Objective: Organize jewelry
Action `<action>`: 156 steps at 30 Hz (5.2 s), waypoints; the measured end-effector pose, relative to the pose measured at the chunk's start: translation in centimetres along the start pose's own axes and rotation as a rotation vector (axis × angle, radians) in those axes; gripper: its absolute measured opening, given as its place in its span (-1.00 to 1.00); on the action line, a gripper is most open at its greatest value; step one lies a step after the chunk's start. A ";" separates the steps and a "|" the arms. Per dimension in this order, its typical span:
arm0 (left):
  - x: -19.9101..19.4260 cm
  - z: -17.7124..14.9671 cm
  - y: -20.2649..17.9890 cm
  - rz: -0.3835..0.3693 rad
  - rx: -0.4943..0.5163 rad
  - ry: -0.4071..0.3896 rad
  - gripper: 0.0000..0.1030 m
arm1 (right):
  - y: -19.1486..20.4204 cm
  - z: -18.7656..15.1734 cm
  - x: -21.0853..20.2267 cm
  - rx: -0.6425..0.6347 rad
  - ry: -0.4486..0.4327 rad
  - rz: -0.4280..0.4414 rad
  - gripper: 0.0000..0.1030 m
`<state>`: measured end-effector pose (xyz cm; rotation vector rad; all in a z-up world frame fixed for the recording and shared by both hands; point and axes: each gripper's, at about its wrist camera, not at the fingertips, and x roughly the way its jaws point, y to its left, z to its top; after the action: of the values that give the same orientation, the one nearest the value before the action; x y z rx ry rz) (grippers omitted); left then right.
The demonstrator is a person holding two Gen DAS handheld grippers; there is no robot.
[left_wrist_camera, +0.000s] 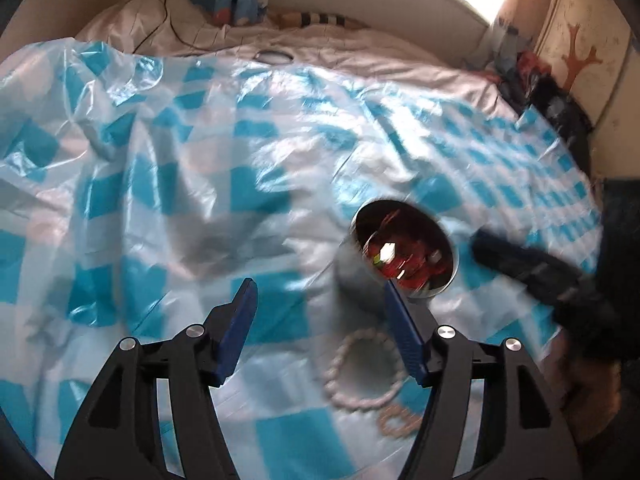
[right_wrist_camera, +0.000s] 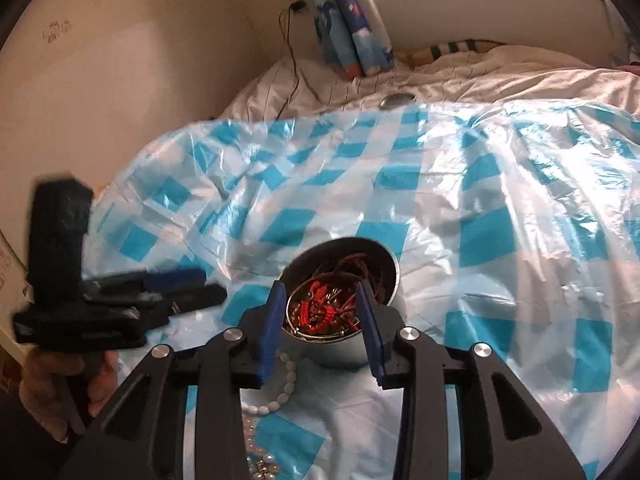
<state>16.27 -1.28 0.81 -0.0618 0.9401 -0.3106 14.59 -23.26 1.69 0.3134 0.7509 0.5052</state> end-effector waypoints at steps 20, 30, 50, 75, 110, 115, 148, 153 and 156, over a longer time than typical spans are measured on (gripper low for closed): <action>4.7 -4.4 -2.8 0.114 0.247 0.143 0.19 | 7.0 -9.6 1.8 -0.254 0.335 -0.010 0.02; 3.2 -3.7 -1.3 -0.016 0.128 0.127 -0.88 | 6.2 -9.7 -0.4 -0.147 0.267 0.025 -0.94; 3.4 -3.8 -0.2 -0.002 0.105 0.141 -0.87 | 5.7 -9.8 0.8 -0.129 0.275 0.015 -0.84; -4.1 -0.5 -0.2 -0.242 -0.008 -0.063 -0.87 | -0.9 -5.6 -5.7 0.299 -0.102 0.364 -0.84; -0.9 2.1 0.8 -0.004 -0.133 -0.092 -0.07 | -4.6 0.5 0.3 0.312 -0.068 0.185 -0.13; -2.2 0.6 0.7 0.089 -0.091 -0.110 0.32 | -4.3 -1.0 -1.7 0.282 -0.029 0.002 0.03; -8.2 -8.4 -3.7 0.299 0.019 -0.235 0.85 | 3.2 -8.7 -6.9 -0.008 -0.078 -0.381 0.77; -7.9 -8.1 -4.2 0.293 0.032 -0.237 0.85 | 3.2 -8.7 -6.9 -0.008 -0.077 -0.381 0.80; -7.8 -8.0 -4.4 0.290 0.032 -0.236 0.85 | 3.2 -8.7 -6.8 -0.007 -0.077 -0.382 0.81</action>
<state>4.55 -2.59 2.99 0.0667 0.6978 -0.0473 3.10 -23.50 0.89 0.1750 0.7129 0.1345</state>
